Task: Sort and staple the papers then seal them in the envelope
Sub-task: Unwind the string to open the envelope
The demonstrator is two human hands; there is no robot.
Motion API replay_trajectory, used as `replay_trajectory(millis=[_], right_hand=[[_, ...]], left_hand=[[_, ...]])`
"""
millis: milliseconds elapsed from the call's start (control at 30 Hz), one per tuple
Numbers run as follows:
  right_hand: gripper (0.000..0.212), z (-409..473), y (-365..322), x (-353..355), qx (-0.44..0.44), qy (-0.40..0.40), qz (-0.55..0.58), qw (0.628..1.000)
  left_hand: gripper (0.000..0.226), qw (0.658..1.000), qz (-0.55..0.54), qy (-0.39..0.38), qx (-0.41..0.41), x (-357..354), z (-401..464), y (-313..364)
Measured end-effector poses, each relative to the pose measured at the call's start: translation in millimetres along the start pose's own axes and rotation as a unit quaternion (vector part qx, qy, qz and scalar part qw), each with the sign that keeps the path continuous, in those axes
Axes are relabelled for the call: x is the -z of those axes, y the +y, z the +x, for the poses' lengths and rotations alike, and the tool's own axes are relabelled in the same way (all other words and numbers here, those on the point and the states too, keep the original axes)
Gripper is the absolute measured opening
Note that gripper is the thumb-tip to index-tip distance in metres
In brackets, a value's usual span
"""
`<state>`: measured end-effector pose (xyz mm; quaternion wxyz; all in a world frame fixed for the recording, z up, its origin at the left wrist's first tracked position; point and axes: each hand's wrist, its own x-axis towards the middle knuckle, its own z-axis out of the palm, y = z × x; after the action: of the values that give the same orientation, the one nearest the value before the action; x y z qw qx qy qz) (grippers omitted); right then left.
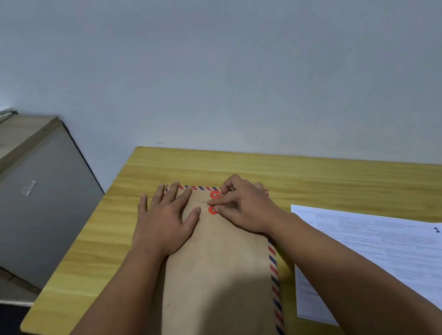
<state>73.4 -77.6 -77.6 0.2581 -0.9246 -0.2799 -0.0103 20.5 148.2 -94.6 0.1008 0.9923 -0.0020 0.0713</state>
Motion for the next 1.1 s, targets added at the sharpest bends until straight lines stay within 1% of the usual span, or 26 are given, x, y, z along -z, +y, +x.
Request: replay_trajectory(millis=[233,333,433,600,700,800,900,1000,1100], right_hand=[[0.031,-22,12,2,0.049,0.022,-0.012,0.998],[0.028,-26,16,-2,0.064,0.047,-0.017,0.997],[0.028,-31,18,-5,0.066,0.073,-0.009,0.995],[0.030,-34,20,-4,0.070,0.093,0.010,0.993],[0.029,-34,18,-2,0.055,0.095,0.015,0.994],[0.018,-30,10,4,0.035,0.058,0.011,0.998],[0.012,-18,-7,21,-0.008,-0.020,-0.015,1.000],[0.010,1,-23,32,-0.060,-0.094,-0.087,0.990],[0.005,15,-37,34,-0.066,-0.134,-0.172,0.974]], left_hand=[[0.075,1.000,0.005,-0.003,0.002,0,1,0],[0.075,1.000,0.006,-0.004,0.002,0,0,0],[0.075,1.000,0.003,-0.005,0.003,0,1,0],[0.075,1.000,0.005,-0.002,0.002,-1,0,-1],[0.075,1.000,0.005,-0.003,0.002,0,0,-1],[0.075,1.000,0.002,-0.006,0.003,1,0,0],[0.075,1.000,0.001,-0.009,0.002,1,-1,0],[0.076,1.000,0.002,-0.008,0.003,1,-1,0],[0.077,1.000,-0.002,-0.006,0.000,1,-1,0]])
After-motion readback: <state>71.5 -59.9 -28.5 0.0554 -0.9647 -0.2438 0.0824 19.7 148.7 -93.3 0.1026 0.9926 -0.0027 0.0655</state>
